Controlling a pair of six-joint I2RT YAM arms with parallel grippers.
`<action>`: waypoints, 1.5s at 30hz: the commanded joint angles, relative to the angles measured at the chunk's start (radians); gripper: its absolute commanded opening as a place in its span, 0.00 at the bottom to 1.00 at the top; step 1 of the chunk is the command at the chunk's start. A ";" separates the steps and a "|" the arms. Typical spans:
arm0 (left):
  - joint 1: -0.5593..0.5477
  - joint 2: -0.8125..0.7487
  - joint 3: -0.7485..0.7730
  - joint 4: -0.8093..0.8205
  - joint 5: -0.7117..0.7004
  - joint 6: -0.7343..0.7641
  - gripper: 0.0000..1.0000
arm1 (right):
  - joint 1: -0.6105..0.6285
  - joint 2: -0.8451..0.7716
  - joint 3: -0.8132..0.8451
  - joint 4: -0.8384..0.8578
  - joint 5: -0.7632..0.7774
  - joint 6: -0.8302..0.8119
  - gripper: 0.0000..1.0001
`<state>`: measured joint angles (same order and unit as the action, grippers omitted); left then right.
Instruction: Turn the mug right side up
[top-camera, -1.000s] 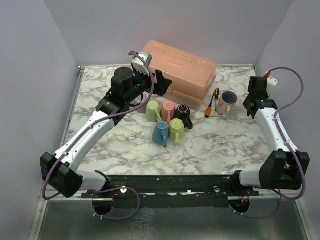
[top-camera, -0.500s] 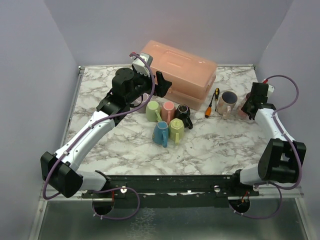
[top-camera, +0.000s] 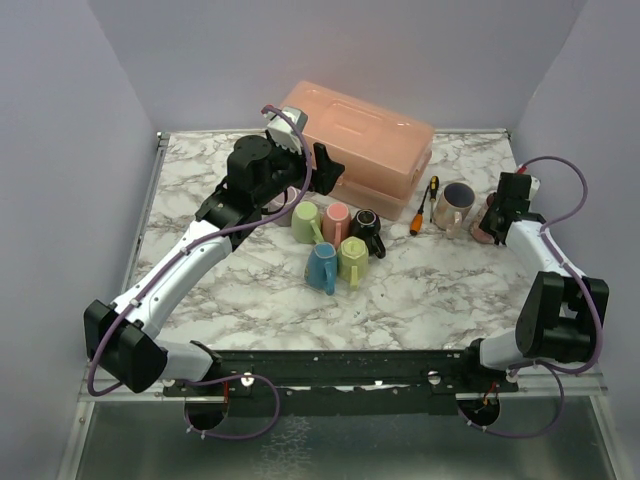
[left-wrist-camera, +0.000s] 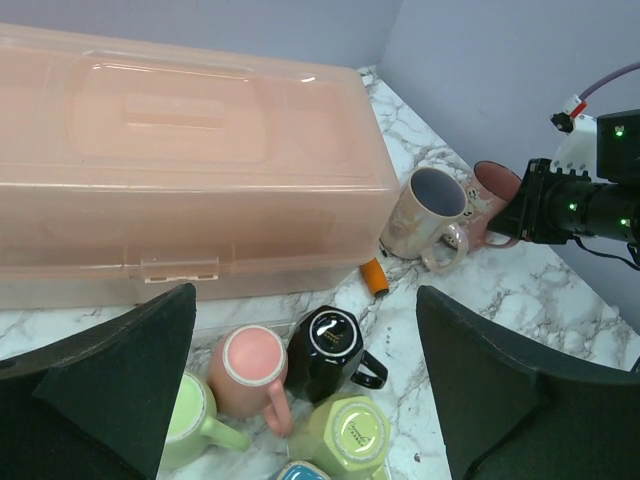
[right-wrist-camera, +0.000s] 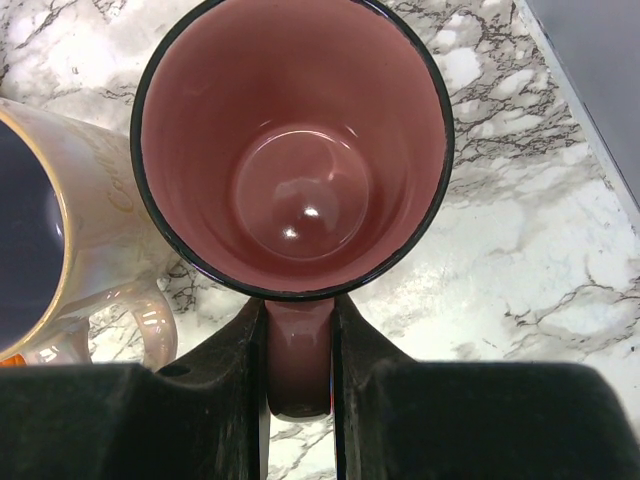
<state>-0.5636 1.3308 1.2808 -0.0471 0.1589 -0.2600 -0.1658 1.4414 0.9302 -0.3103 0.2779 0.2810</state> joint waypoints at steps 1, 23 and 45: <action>-0.004 0.007 0.030 0.003 -0.012 -0.008 0.91 | -0.003 -0.009 -0.003 0.076 0.000 -0.035 0.09; -0.004 0.006 0.023 -0.079 -0.086 0.020 0.93 | -0.003 -0.271 0.095 -0.228 -0.033 0.149 0.56; -0.019 0.069 -0.239 -0.200 -0.303 -0.312 0.87 | 0.130 -0.315 0.106 -0.076 -0.391 0.304 0.50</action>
<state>-0.5781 1.3483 1.0599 -0.2344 -0.0830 -0.4454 -0.0460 1.1252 1.0401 -0.3962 -0.0971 0.5648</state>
